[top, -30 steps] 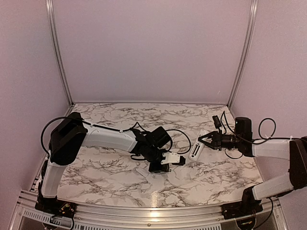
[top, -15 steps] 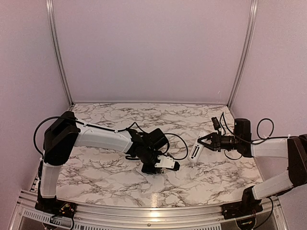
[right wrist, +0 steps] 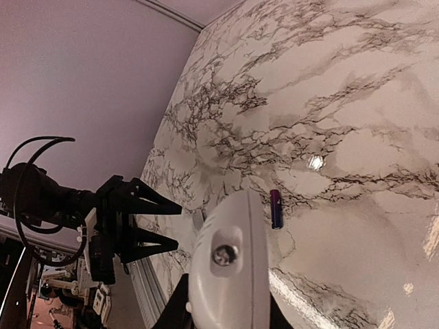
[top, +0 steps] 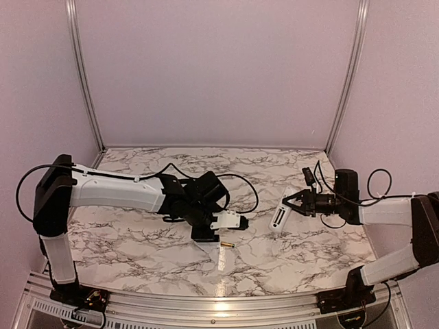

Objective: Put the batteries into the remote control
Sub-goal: Move the battery to the center of the board.

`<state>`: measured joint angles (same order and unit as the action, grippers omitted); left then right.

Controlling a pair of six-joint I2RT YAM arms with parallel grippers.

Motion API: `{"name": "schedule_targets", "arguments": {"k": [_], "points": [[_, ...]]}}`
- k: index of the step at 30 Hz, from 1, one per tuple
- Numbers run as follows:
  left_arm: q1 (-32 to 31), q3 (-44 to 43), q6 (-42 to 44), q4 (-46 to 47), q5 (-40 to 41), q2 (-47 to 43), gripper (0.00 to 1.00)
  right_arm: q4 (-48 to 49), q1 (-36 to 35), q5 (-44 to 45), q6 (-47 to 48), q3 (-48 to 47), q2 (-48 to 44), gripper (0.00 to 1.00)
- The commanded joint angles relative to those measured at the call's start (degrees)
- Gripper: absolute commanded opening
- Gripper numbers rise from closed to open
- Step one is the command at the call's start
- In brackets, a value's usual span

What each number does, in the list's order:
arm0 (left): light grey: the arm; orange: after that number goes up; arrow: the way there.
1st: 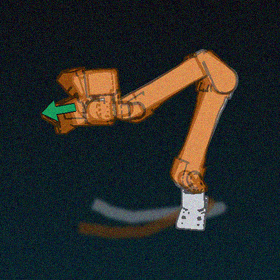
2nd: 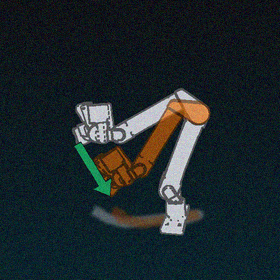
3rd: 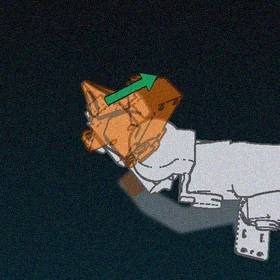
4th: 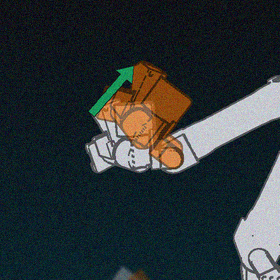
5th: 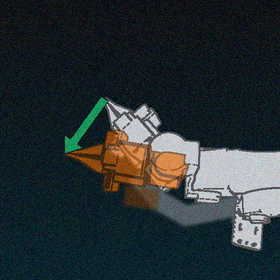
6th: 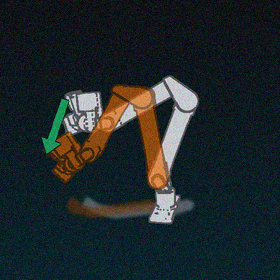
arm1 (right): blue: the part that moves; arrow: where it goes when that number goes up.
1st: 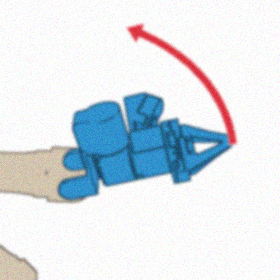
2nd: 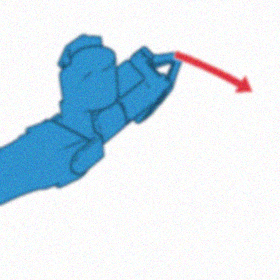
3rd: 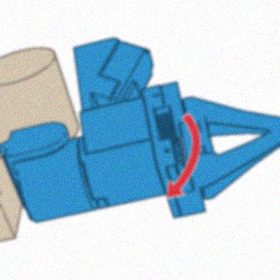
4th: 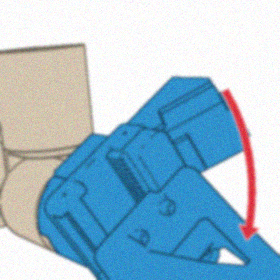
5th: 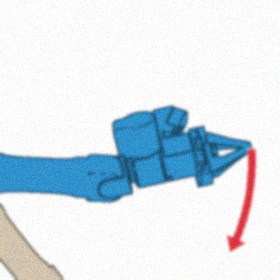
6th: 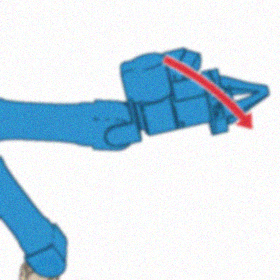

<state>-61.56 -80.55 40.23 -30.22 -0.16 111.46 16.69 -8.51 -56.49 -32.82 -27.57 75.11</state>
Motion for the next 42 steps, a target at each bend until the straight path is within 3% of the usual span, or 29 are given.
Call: {"name": "schedule_targets", "arguments": {"k": [1, 3, 5, 8, 12, 15, 20, 23, 25, 27, 34, 42], "points": [[-0.22, 6.6, -12.71, 11.39, 7.04, -12.44, 0.6, -0.69, -0.91, 0.94, 0.99, -3.27, -0.69, 0.0], [-0.24, 10.11, -20.22, 16.57, 11.56, -18.65, 0.65, -1.0, -1.1, 0.94, 1.32, -3.93, -0.39, 0.0], [-0.23, 13.15, -27.57, 20.72, 14.24, -24.87, 0.95, -1.52, -1.15, 0.94, 1.88, -4.76, -0.2, 0.0], [-0.23, 18.15, -41.43, 26.38, 18.39, -32.83, 0.99, -3.04, -1.15, 1.2, 3.24, -6.37, 0.39, 0.0], [0.43, 21.01, -54.25, 26.92, 11.73, -35.83, 0.99, -3.24, -1.18, 0.88, 3.58, -8.01, 1.43, 0.0], [0.56, 18.27, -63.38, 23.97, 11.56, -32.2, 0.99, -3.21, -1.11, 0.72, 3.54, -8.52, 1.81, 0.0], [-3.53, 17.29, -80.52, 25.39, 18.29, -27.78, 0.99, -3.62, -1.09, 0.94, 3.56, -8.64, 1.54, 0.0], [-6.56, 12.92, -98.24, 18.08, 26.73, -22.69, 0.99, -3.79, -1.05, 1.11, 3.75, -8.47, 1.31, 0.0], [-7.06, 7.34, -112.1, 8.45, 27.58, -16.01, 0.99, -3.97, -0.89, 1.28, 3.85, -8.31, 1.16, 0.0], [-7.08, 4.41, -118.33, 3.39, 26.59, -11.99, 0.95, -4.24, -0.82, 1.29, 3.97, -8.24, 0.98, 0.0], [-8.49, -3.41, -127.13, -4.68, 20.42, -1.43, 0.69, -6.31, 0.36, 1.47, 5.61, -7.96, -0.65, 0.0], [-8.66, -6.75, -128.3, -5.16, 16.47, 5.64, 0.61, -6.59, 0.95, 1.27, 6.25, -7.32, -1.37, 0.0]]}}
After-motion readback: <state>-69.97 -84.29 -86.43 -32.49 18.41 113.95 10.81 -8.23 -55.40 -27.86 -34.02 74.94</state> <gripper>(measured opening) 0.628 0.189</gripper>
